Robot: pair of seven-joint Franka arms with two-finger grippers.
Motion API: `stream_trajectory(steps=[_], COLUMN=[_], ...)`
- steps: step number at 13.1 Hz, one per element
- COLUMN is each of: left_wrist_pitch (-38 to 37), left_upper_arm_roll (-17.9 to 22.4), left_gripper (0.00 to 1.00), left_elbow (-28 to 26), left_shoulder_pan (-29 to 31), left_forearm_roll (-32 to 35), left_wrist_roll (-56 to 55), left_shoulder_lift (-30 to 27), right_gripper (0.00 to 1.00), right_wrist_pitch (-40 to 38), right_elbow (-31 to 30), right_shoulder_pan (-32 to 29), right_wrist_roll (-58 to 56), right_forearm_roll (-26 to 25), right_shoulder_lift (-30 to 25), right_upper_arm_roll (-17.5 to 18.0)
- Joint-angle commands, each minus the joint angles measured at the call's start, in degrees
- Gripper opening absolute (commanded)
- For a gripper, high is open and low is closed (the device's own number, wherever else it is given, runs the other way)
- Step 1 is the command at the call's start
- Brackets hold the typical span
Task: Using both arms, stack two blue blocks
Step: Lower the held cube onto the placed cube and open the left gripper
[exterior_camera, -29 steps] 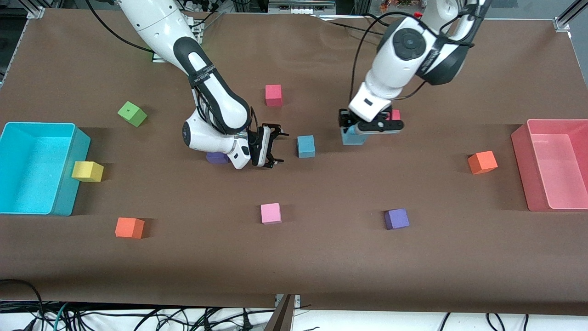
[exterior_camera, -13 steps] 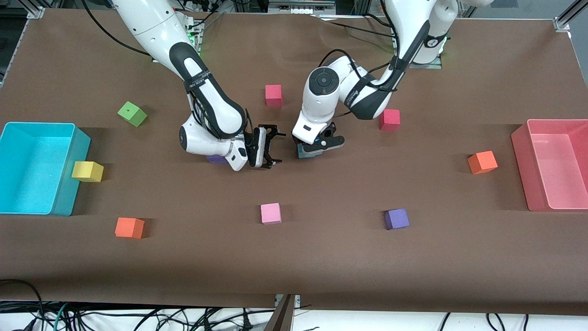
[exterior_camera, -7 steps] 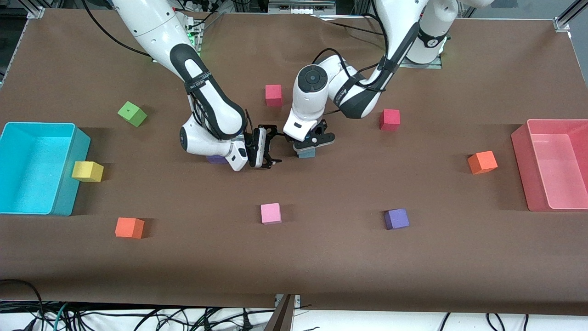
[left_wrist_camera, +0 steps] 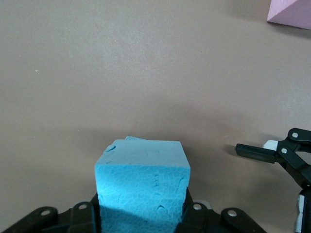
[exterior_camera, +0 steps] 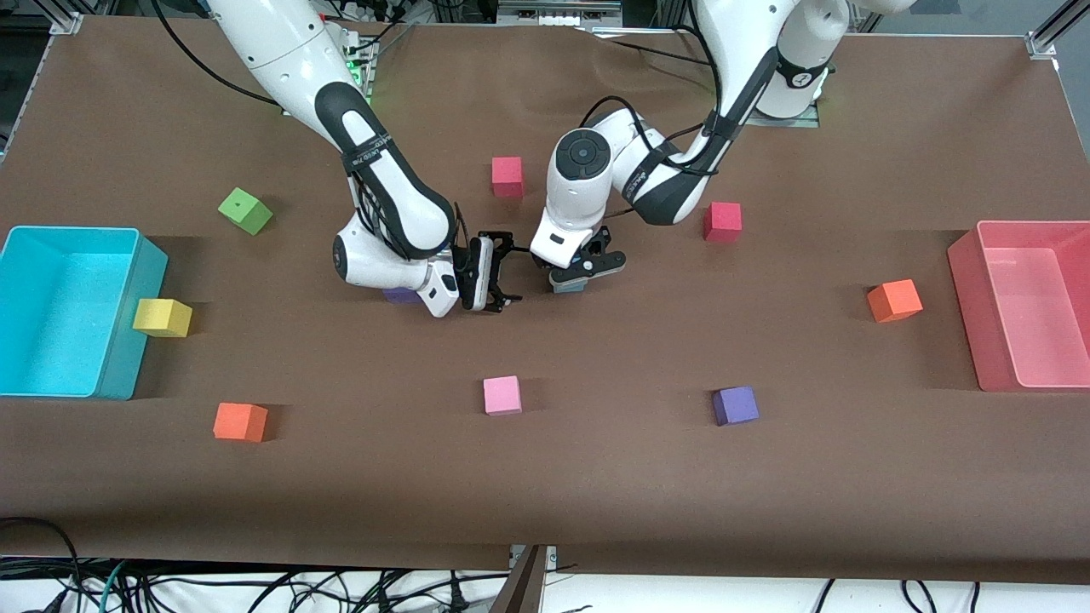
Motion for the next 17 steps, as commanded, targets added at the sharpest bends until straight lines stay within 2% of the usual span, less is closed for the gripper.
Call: stream_trajectory(steps=[1,3,4,8,11,13,15,17], left_wrist_pitch=[-0.81,-0.81,-0.81,-1.16,-1.43,-1.60,-1.78,-6.32], left_upper_arm_roll=[0.50,0.50,0.50,0.50,0.50,0.32,-0.29,-2.39], left_gripper=[0.28,0.79,1.00,1.00,1.00,1.00,1.00,1.00], left_elbow=[1.07,1.07,1.07,1.07,0.19,-1.82,-5.59,-6.93], left_shoulder_pan=[-1.13,-1.13,-1.13,-1.13,-0.87,0.36,3.08,7.72], left_forearm_roll=[1.65,1.65,1.65,1.74,1.65,1.74,1.65,1.56], left_wrist_roll=[-1.24,-1.16,-1.07,-0.63,-0.80,-0.72,-0.63,-0.02], left_shoulder_lift=[0.97,1.41,1.41,0.98,-1.74,-4.90,-10.51,-15.88], right_gripper=[1.00,1.00,1.00,1.00,1.00,1.00,1.00,1.00], right_wrist_pitch=[-0.52,-0.52,-0.52,-0.52,-0.52,-0.52,-0.52,-0.52], right_elbow=[-0.19,-0.11,-0.11,-0.11,-0.19,-0.19,-0.28,-0.28], right_shoulder_pan=[-1.00,-1.00,-1.00,-1.00,-1.00,-1.00,-1.00,-1.00], right_wrist_roll=[-1.57,-1.57,-1.40,-1.22,-1.22,-1.31,-1.57,-1.48], right_forearm_roll=[1.07,1.07,1.16,1.07,1.16,1.07,1.16,1.16], right_shoulder_lift=[-0.24,-0.15,-0.24,-0.15,-0.15,-0.15,-0.15,-0.24], right_upper_arm_roll=[0.86,0.86,0.86,0.86,0.86,0.86,0.86,0.86])
